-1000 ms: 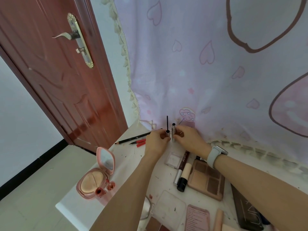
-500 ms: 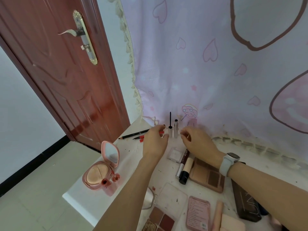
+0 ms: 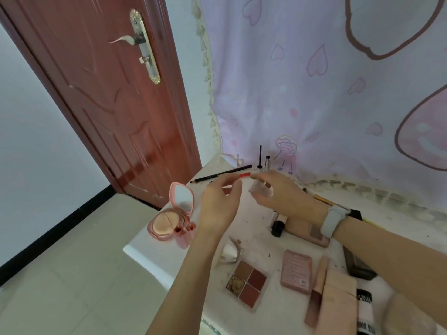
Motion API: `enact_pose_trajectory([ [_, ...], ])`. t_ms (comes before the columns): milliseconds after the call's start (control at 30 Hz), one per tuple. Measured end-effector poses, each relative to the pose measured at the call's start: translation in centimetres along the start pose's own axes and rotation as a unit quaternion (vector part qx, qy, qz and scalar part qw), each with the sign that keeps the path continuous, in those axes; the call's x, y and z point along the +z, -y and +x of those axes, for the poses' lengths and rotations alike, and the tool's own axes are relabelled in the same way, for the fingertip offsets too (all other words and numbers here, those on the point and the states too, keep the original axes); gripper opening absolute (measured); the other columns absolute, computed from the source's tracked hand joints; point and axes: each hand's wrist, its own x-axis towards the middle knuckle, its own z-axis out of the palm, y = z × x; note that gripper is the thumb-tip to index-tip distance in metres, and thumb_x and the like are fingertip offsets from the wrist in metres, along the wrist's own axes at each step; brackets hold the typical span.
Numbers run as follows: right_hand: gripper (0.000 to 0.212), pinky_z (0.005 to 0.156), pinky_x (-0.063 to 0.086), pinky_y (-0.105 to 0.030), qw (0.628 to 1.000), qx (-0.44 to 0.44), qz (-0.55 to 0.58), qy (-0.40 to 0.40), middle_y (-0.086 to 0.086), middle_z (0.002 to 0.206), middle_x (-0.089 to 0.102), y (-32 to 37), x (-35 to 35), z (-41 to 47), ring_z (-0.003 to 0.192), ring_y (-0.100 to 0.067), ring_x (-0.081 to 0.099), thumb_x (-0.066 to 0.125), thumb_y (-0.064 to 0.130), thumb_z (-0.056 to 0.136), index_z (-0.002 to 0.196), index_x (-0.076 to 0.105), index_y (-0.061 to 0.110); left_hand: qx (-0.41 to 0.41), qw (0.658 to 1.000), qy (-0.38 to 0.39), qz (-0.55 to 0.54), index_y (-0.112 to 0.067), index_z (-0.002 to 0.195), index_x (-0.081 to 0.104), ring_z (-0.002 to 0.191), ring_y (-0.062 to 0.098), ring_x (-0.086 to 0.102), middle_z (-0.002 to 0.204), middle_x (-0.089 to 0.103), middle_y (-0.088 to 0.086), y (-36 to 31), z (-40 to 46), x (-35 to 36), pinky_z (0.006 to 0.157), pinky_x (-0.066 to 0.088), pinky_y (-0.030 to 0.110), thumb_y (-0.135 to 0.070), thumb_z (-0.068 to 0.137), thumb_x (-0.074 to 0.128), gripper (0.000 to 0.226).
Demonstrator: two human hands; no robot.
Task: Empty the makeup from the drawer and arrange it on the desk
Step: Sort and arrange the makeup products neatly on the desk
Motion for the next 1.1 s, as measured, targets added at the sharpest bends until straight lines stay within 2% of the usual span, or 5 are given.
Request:
enact_pose_trajectory([
  [167, 0.033, 0.072, 0.045, -0.009, 0.99, -0.018, 0.142, -0.007, 0.029, 0.104, 0.05, 3.1, -1.9, -5.9, 0.091, 0.009, 0.053, 0.062, 0.035, 0.084, 0.111, 0.045, 0.041, -0.137, 0.971, 0.073, -0.181, -0.012, 0.102, 0.065, 0.084, 0.014, 0.069, 0.096, 0.07, 0.0, -0.4, -4.9, -1.3, 0.073, 0.056, 0.023, -0.027, 0.093, 0.052, 0.022],
  [533, 0.031, 0.089, 0.038, -0.012, 0.997, -0.048, 0.06, -0.025, 0.019, 0.11, 0.05, 3.0, -0.6, -14.6, 0.101, 0.004, 0.048, 0.068, 0.042, 0.077, 0.105, 0.059, 0.032, -0.198, 0.885, 0.223, -0.356, -0.009, 0.101, 0.067, 0.079, 0.016, 0.069, 0.087, 0.072, 0.006, 0.9, -12.6, -0.3, 0.069, 0.056, 0.025, -0.02, 0.094, 0.046, 0.025],
  [900, 0.019, 0.075, 0.045, -0.006, 0.999, 0.03, 0.027, 0.017, 0.028, 0.078, 0.052, 2.9, -1.1, -16.4, 0.072, 0.008, 0.056, 0.053, 0.021, 0.091, 0.103, 0.068, 0.015, -0.088, 0.981, 0.169, -0.036, -0.036, 0.081, 0.065, 0.069, 0.001, 0.063, 0.079, 0.067, -0.011, 1.9, -15.9, -0.5, 0.067, 0.051, 0.014, -0.025, 0.093, 0.051, 0.022],
  [1000, 0.018, 0.069, 0.041, -0.001, 0.998, 0.04, 0.021, 0.033, 0.026, 0.073, 0.052, 2.9, -0.6, -16.0, 0.067, 0.008, 0.054, 0.054, 0.02, 0.091, 0.1, 0.069, 0.014, 0.017, 0.989, 0.094, 0.116, -0.028, 0.108, 0.066, 0.078, -0.007, 0.055, 0.083, 0.058, -0.024, 2.5, -16.7, -0.7, 0.07, 0.037, 0.001, -0.034, 0.088, 0.058, 0.023],
  [1100, 0.018, 0.065, 0.04, -0.003, 0.998, 0.053, 0.003, 0.042, 0.019, 0.077, 0.057, 2.7, -0.1, -15.6, 0.068, 0.006, 0.054, 0.054, 0.023, 0.091, 0.1, 0.068, 0.017, 0.106, 0.961, 0.046, 0.251, -0.023, 0.116, 0.063, 0.093, 0.008, 0.049, 0.099, 0.061, -0.014, 3.6, -17.4, -0.3, 0.081, 0.032, 0.014, -0.05, 0.082, 0.057, 0.043],
])
